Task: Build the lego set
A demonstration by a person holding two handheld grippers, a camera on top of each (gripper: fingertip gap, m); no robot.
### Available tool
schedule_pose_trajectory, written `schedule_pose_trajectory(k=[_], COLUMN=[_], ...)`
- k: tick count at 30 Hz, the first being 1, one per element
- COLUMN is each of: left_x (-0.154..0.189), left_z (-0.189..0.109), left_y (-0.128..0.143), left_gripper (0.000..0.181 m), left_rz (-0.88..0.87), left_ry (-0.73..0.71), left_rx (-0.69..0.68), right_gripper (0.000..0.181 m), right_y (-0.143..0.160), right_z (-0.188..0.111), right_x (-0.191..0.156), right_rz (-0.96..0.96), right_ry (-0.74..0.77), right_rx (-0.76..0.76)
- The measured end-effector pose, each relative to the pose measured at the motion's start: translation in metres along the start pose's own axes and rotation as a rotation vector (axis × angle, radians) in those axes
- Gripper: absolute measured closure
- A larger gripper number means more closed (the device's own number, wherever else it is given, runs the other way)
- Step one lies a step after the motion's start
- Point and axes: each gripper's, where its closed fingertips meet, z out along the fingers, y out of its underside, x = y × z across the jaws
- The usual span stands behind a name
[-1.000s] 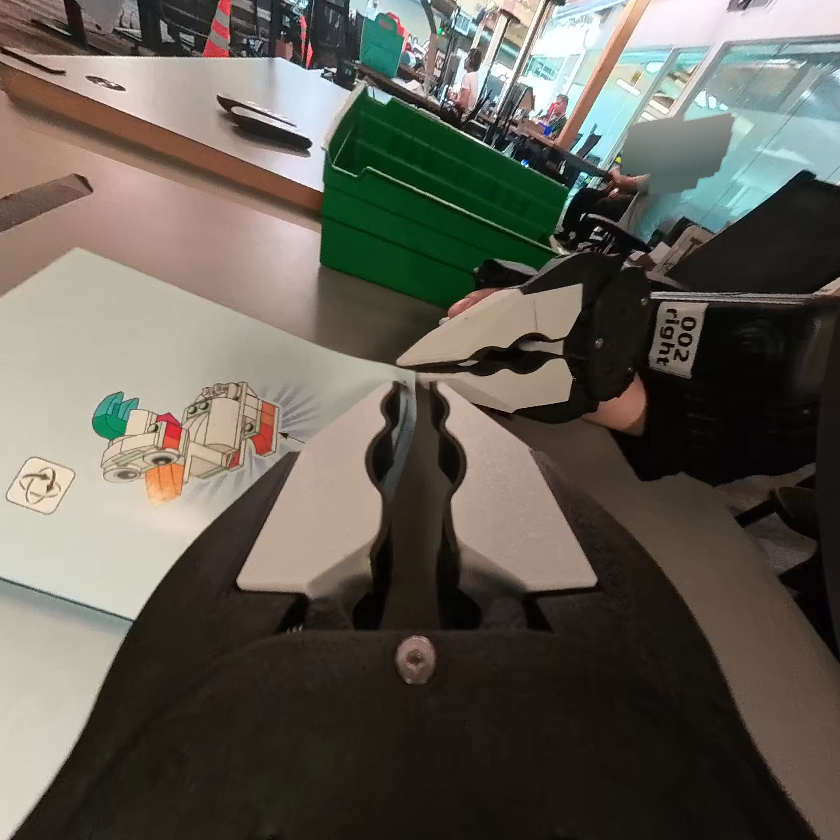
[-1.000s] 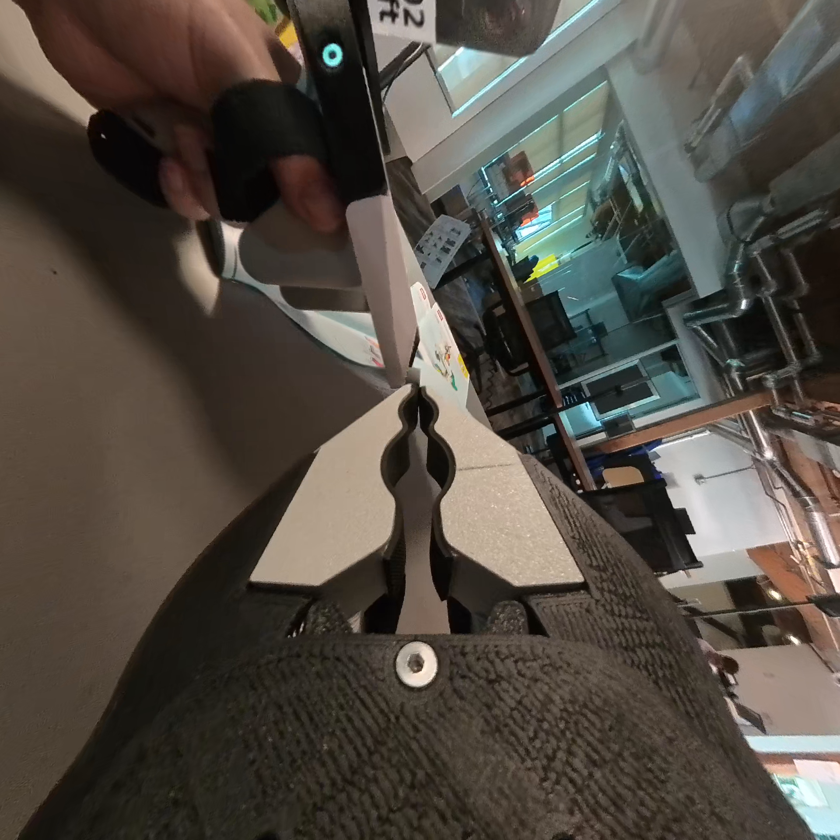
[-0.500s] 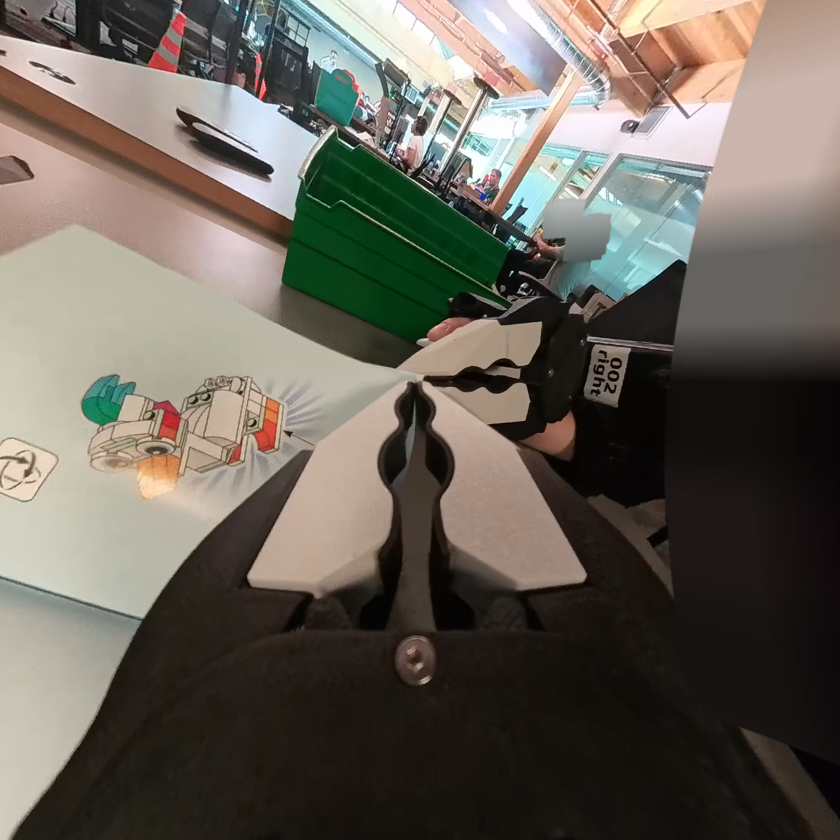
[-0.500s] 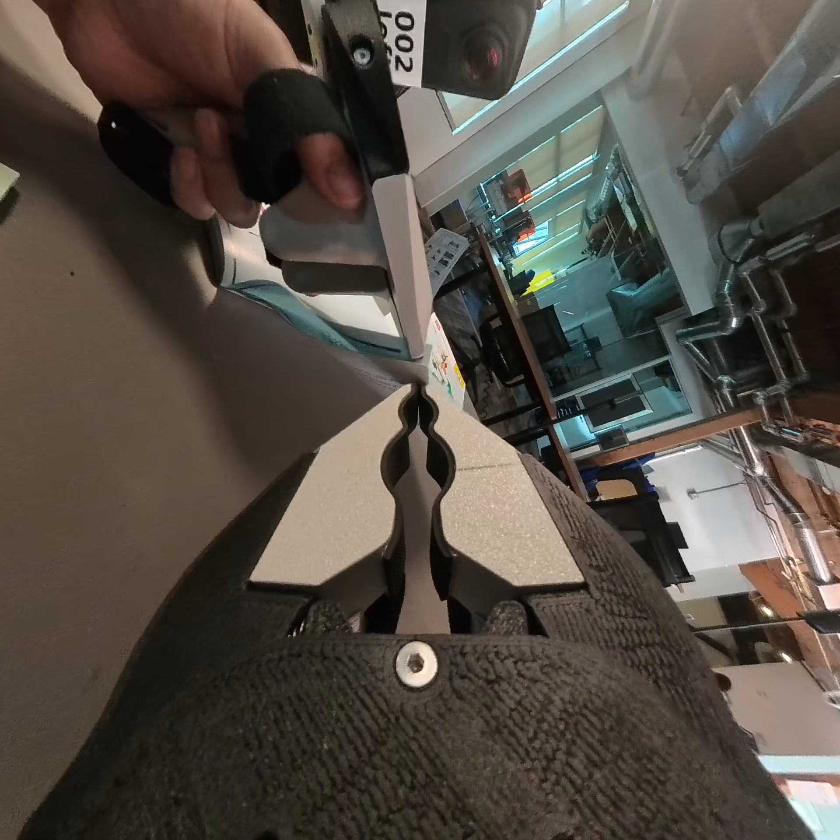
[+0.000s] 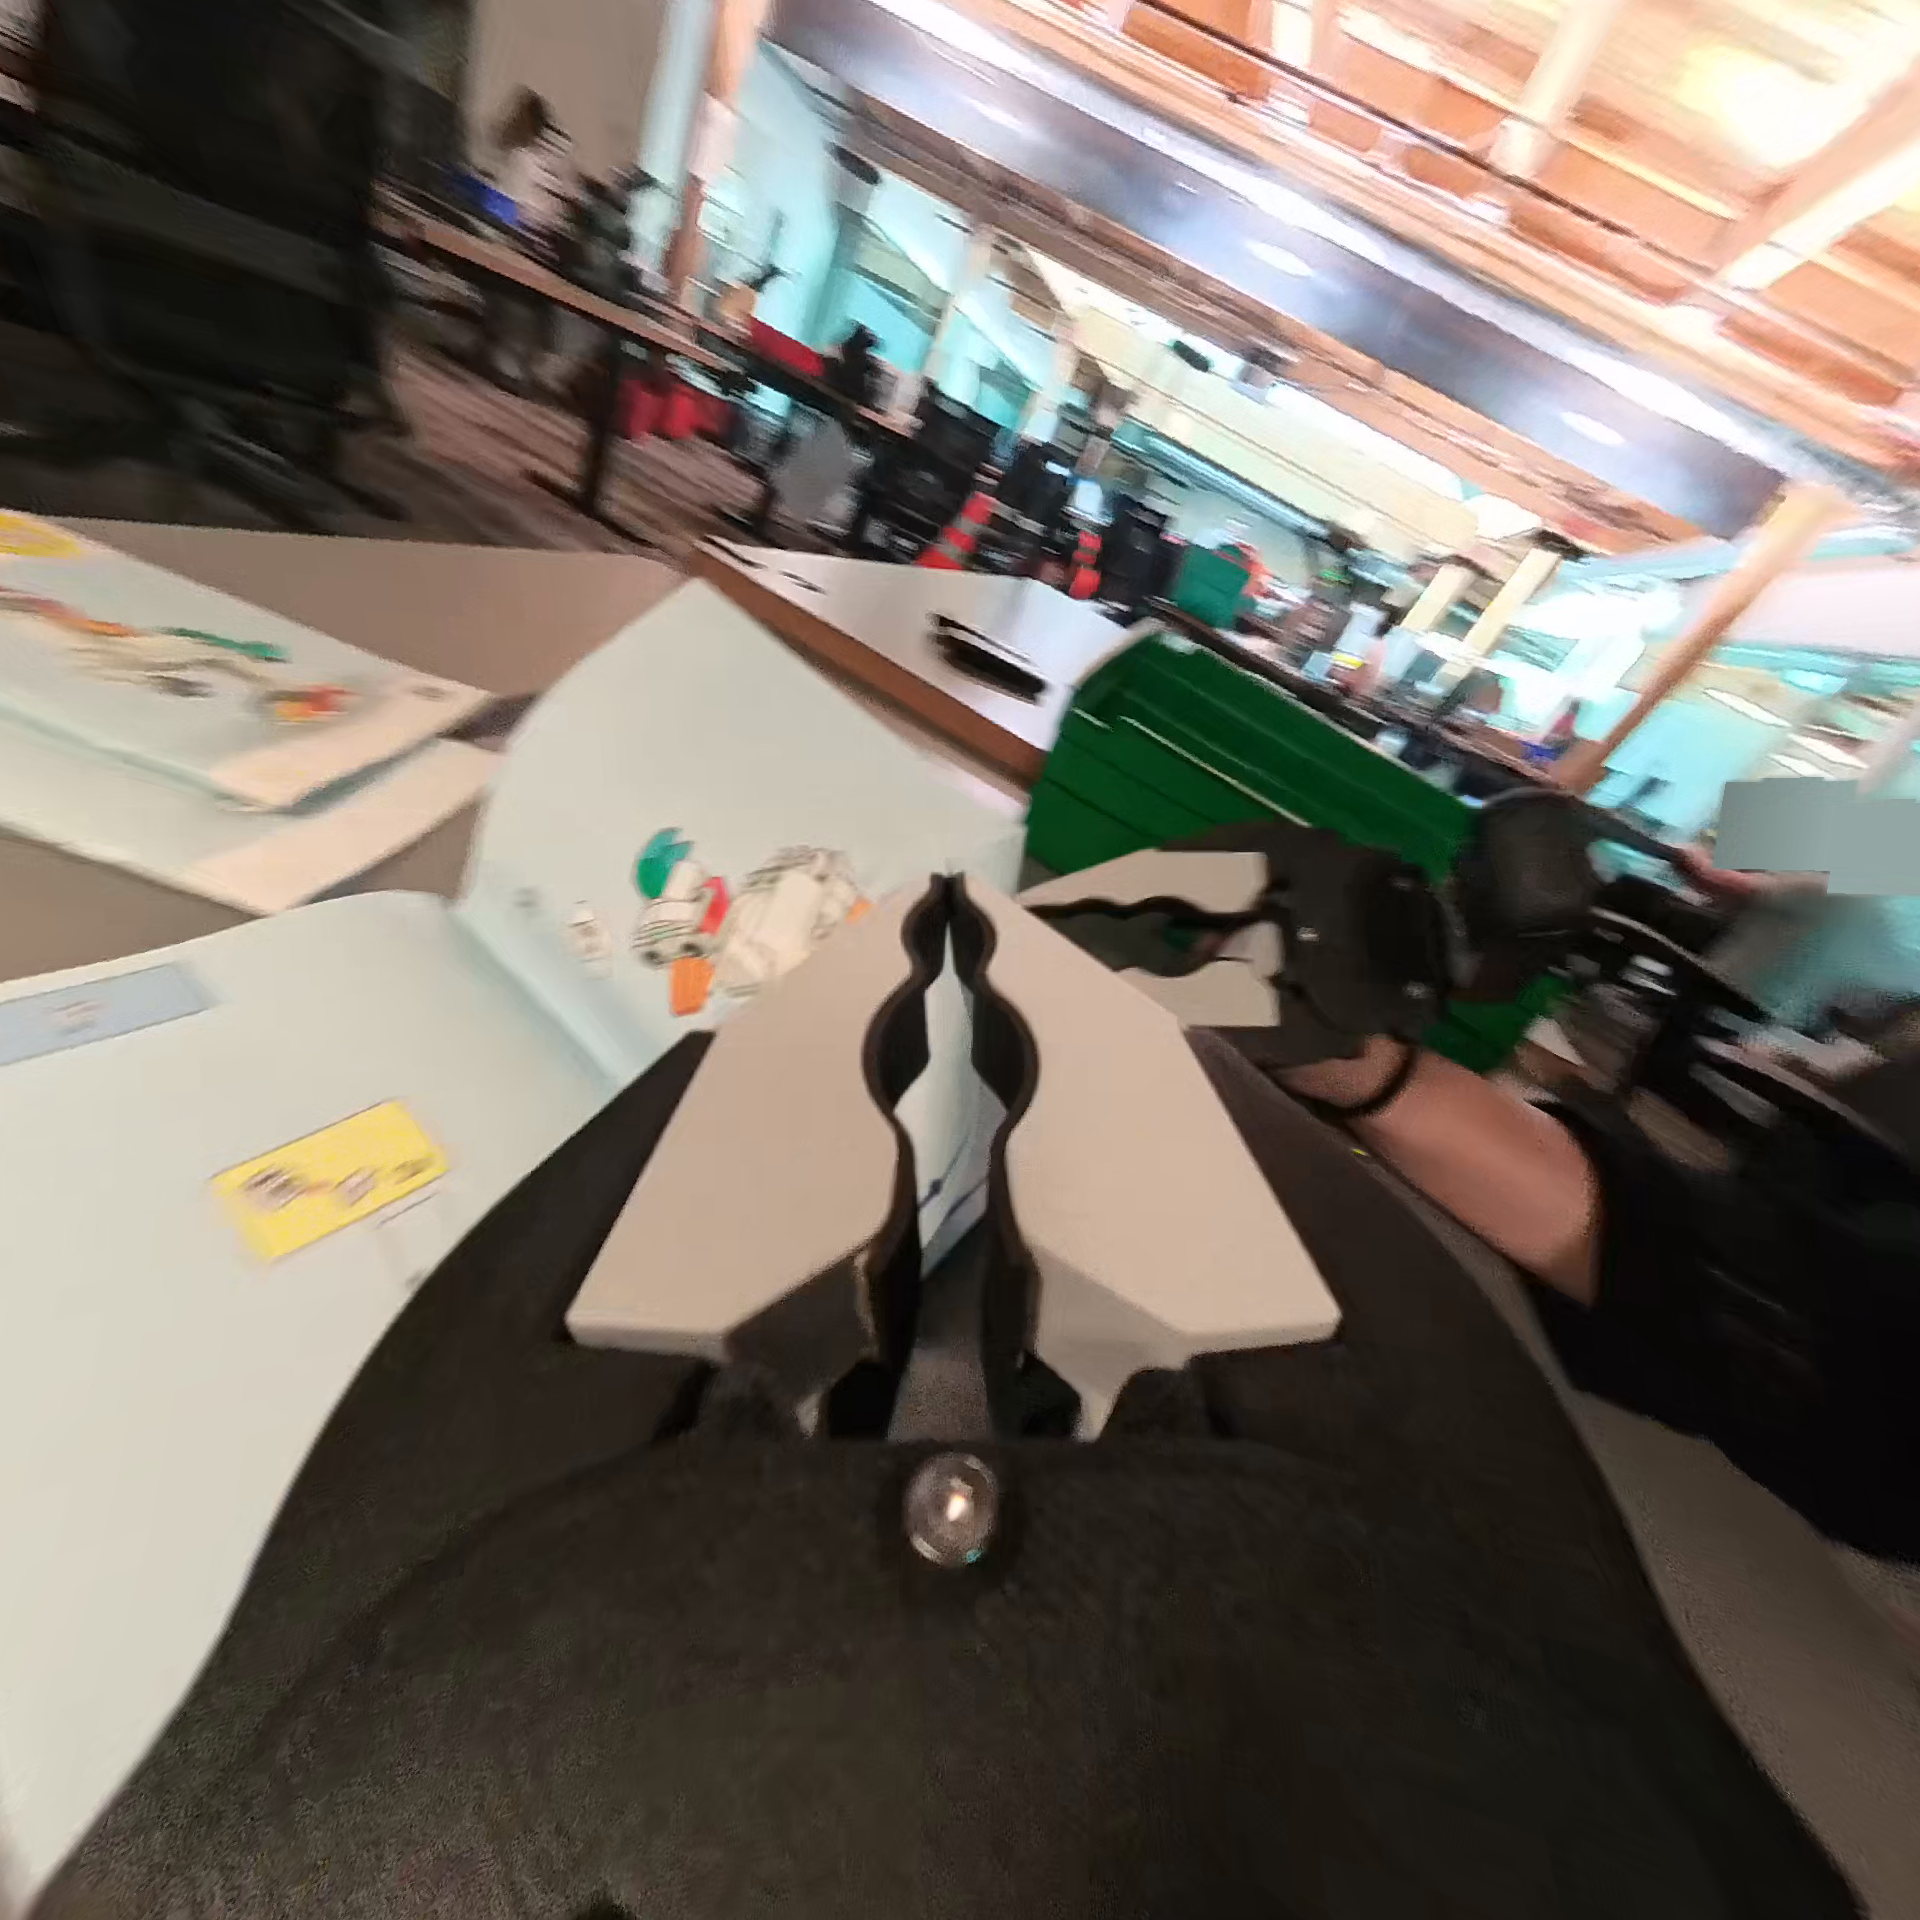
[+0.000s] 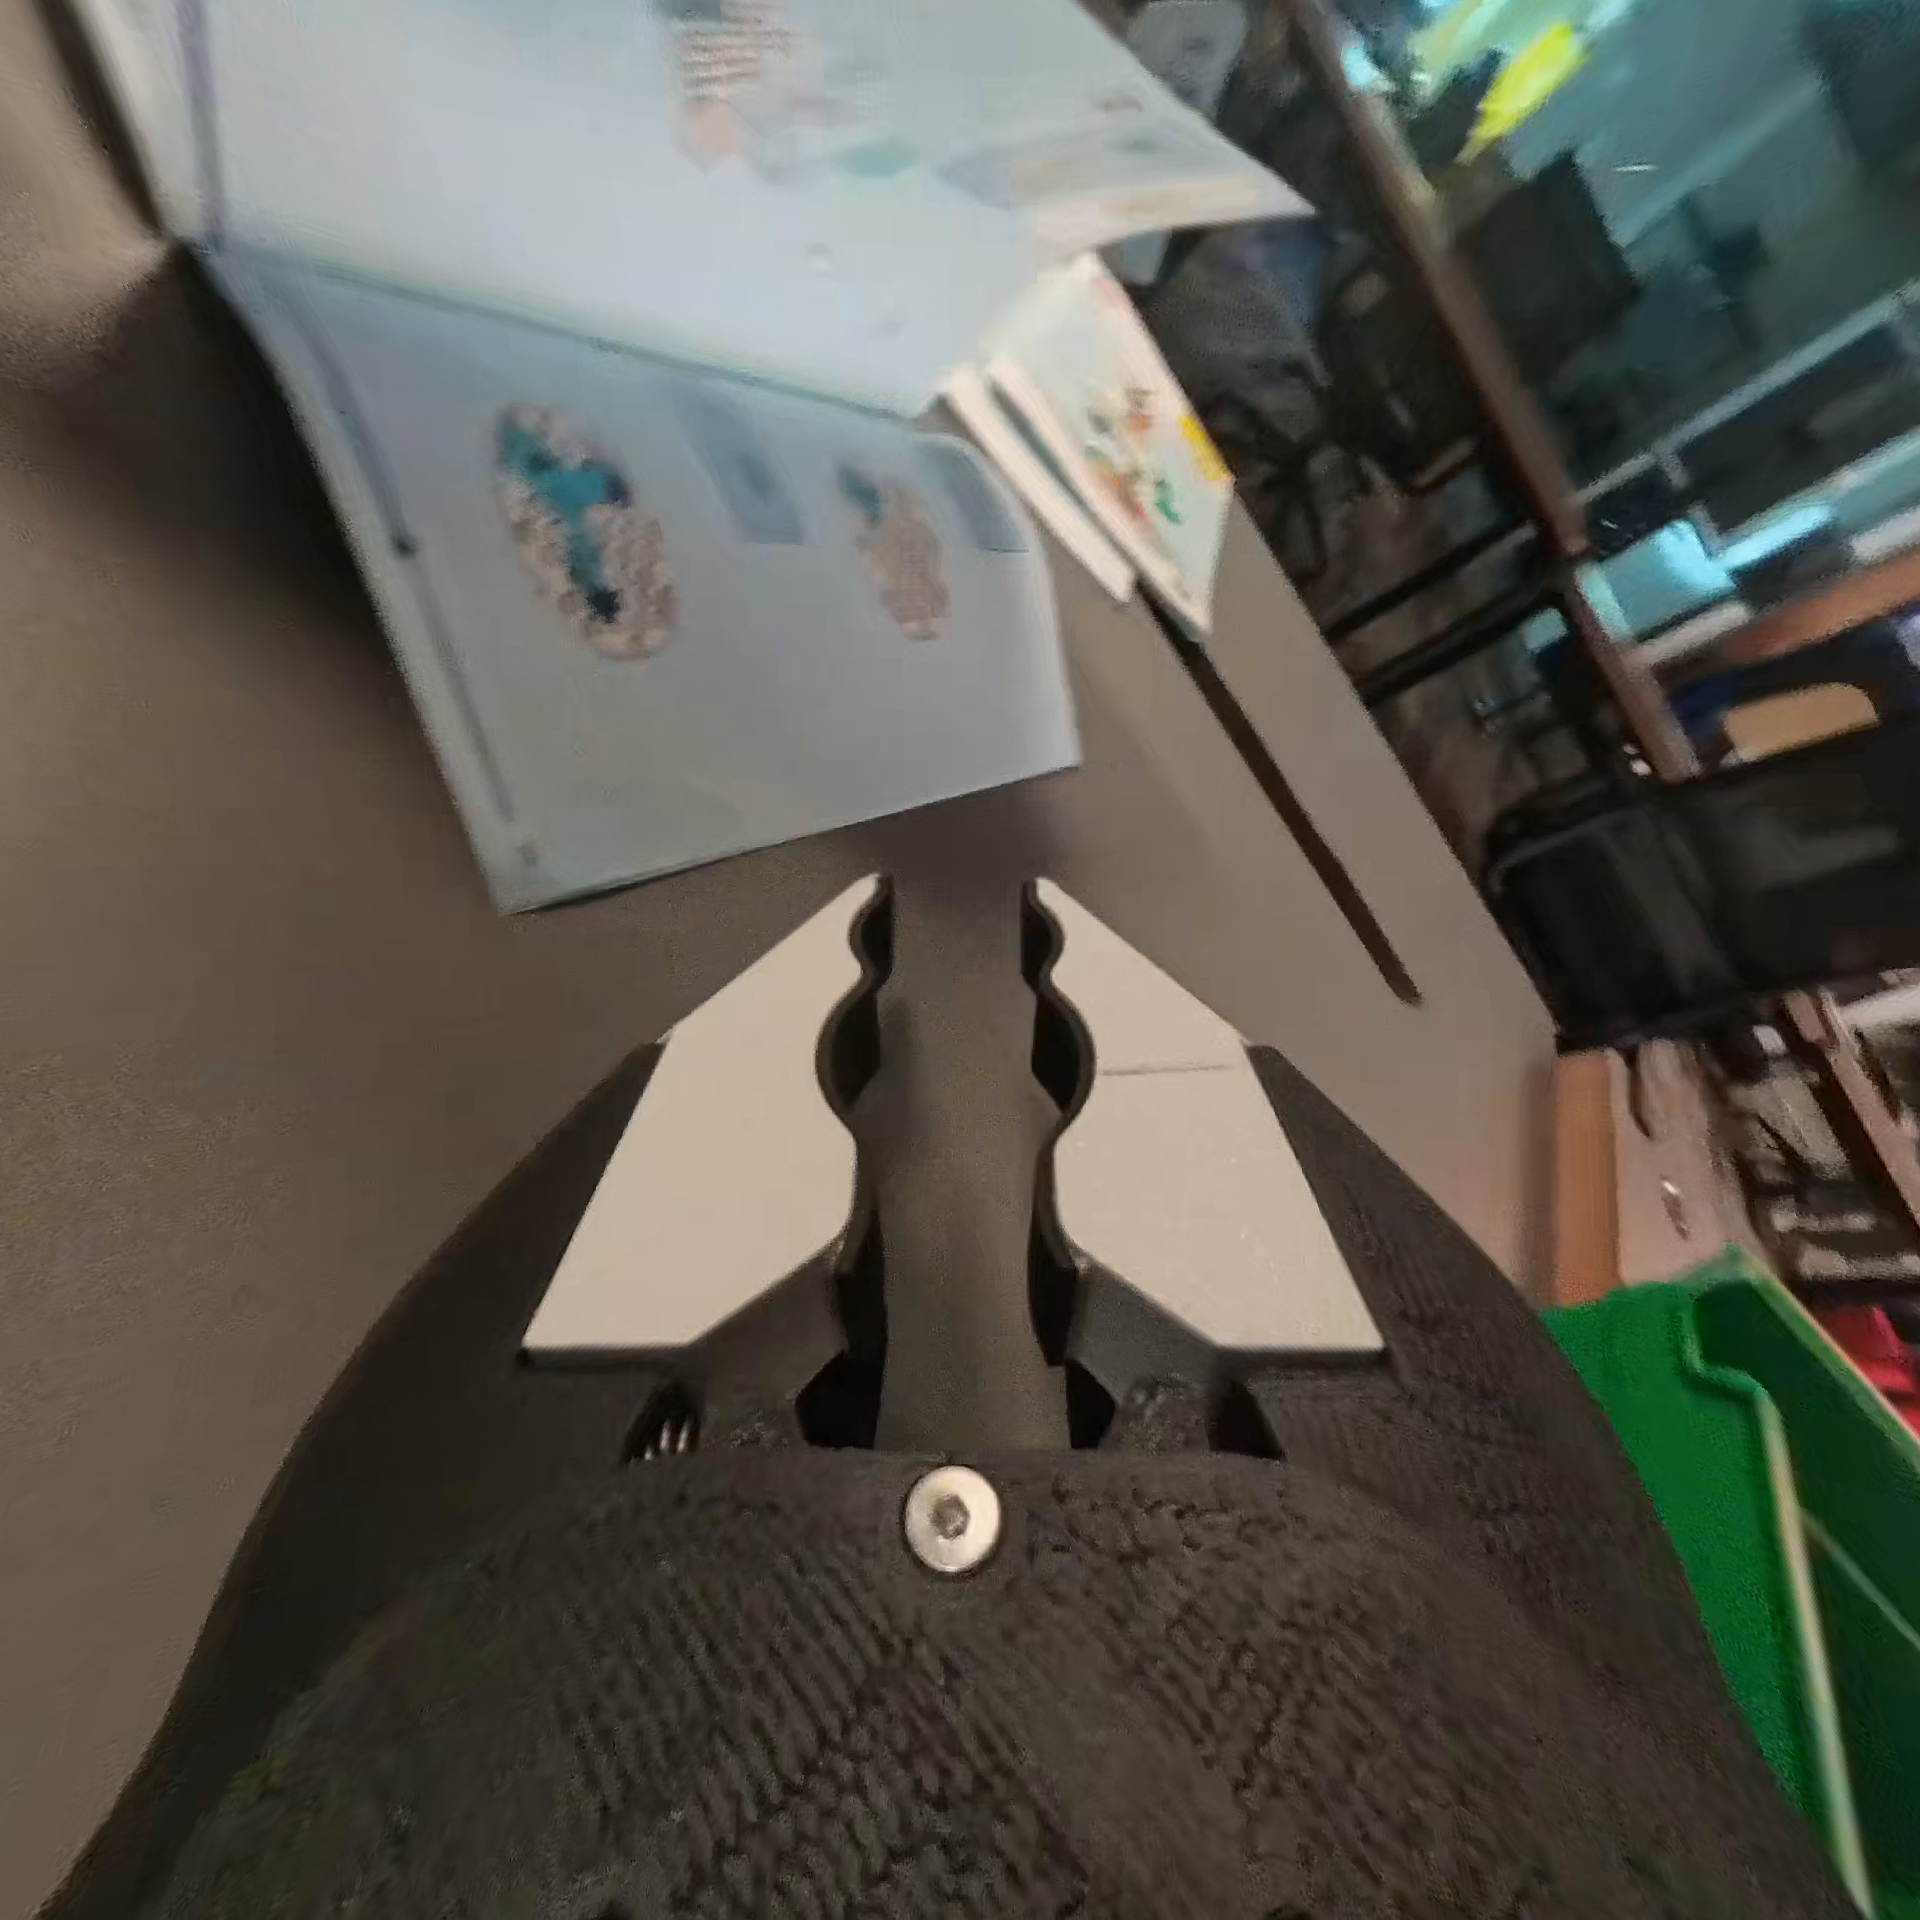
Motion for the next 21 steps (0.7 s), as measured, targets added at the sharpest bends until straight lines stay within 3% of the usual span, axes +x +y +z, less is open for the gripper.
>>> schedule_pose_trajectory(k=[4, 7, 10, 13, 17, 21], left_x=[-0.028, -0.028, -0.021, -0.020, -0.003, 0.035], left_z=[-0.038, -0.061, -0.069, -0.074, -0.091, -0.117], left_y=[-0.003, -0.006, 0.000, 0.001, -0.012, -0.022], left_gripper=[0.181, 0.181, 0.181, 0.176, 0.167, 0.163], left_rz=[0.154, 0.253, 0.254, 0.199, 0.190, 0.346], left_ry=[-0.349, -0.482, -0.481, -0.454, -0.414, -0.398], left_rx=[0.062, 0.096, 0.100, 0.122, 0.235, 0.331], right_gripper=[0.165, 0.171, 0.163, 0.156, 0.145, 0.144], right_y=[-0.044, -0.082, -0.101, -0.115, -0.120, -0.119], right_z=[-0.027, -0.022, 0.008, 0.032, 0.052, 0.061], right_x=[0.019, -0.025, -0.071, -0.095, -0.113, -0.125], right_rz=[-0.009, 0.024, 0.112, 0.267, 0.421, 0.504], right_ry=[0.159, -0.014, -0.258, -0.427, -0.550, -0.608], right_rx=[0.214, 0.304, 0.205, 0.118, -0.012, -0.084])
